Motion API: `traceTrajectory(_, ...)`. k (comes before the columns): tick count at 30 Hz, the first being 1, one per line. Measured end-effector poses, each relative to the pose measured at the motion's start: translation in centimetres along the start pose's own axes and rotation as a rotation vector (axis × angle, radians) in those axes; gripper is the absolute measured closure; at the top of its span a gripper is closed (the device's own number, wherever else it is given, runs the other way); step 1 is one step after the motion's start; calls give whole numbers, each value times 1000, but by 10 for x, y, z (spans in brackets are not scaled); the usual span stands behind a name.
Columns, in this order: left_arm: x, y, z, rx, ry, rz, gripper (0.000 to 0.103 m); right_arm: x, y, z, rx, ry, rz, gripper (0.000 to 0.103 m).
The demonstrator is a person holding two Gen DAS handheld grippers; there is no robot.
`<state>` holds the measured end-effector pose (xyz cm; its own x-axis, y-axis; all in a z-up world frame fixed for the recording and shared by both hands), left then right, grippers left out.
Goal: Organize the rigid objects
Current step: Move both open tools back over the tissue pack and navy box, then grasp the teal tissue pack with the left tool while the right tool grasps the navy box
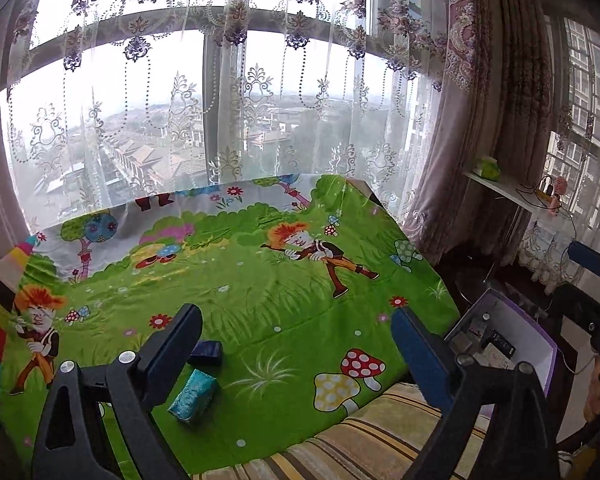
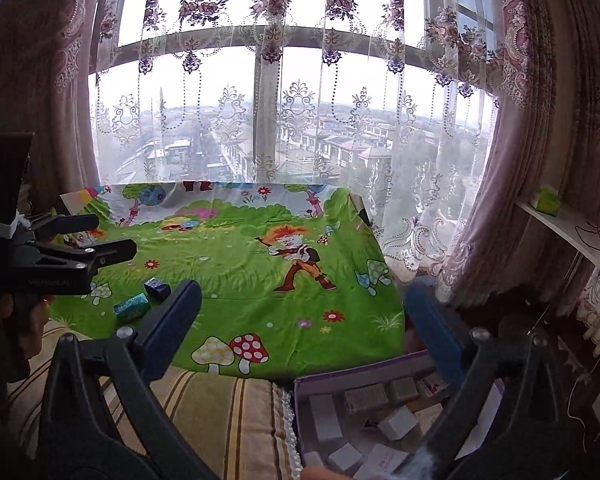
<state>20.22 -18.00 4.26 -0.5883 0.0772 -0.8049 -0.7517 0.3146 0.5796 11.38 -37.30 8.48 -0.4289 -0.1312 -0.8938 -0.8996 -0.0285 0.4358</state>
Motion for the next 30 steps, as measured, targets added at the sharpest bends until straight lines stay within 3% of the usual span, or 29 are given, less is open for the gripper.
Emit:
traceTrajectory(6, 42, -52, 79, -100, 145, 232, 24, -6, -37, 32, -127, -37, 56, 1)
traceTrajectory(9, 68, -75, 97, -69, 208, 353, 33, -5, -56, 47, -159, -25, 96, 1)
traceTrajectory(15, 114, -113, 111, -126, 108, 565, 36, 11, -90, 72, -206, 22, 199, 1)
traceTrajectory(18, 125, -125, 116, -147, 95, 607, 37, 23, -108, 82, -235, 5, 269, 1)
traceTrajectory(26, 134, -137, 119, -143, 92, 633, 68, 41, -149, 123, -297, 59, 384, 1)
traceTrajectory(30, 132, -130, 126, -132, 150, 591, 69, 49, -166, 144, -331, 113, 417, 1)
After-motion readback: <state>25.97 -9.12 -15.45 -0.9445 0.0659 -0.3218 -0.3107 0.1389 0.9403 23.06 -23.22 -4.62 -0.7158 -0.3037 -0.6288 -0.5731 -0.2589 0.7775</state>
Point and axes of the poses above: each gripper's, at about its wrist camera, not at the fingertips, and y roughly against the way its jaws point, z to its left, x to its underside, the point moved 9 cm from there along -y, roughly the way its jaws point, and after that the axes turned 4 degrees about y, right-handed, at the moved point
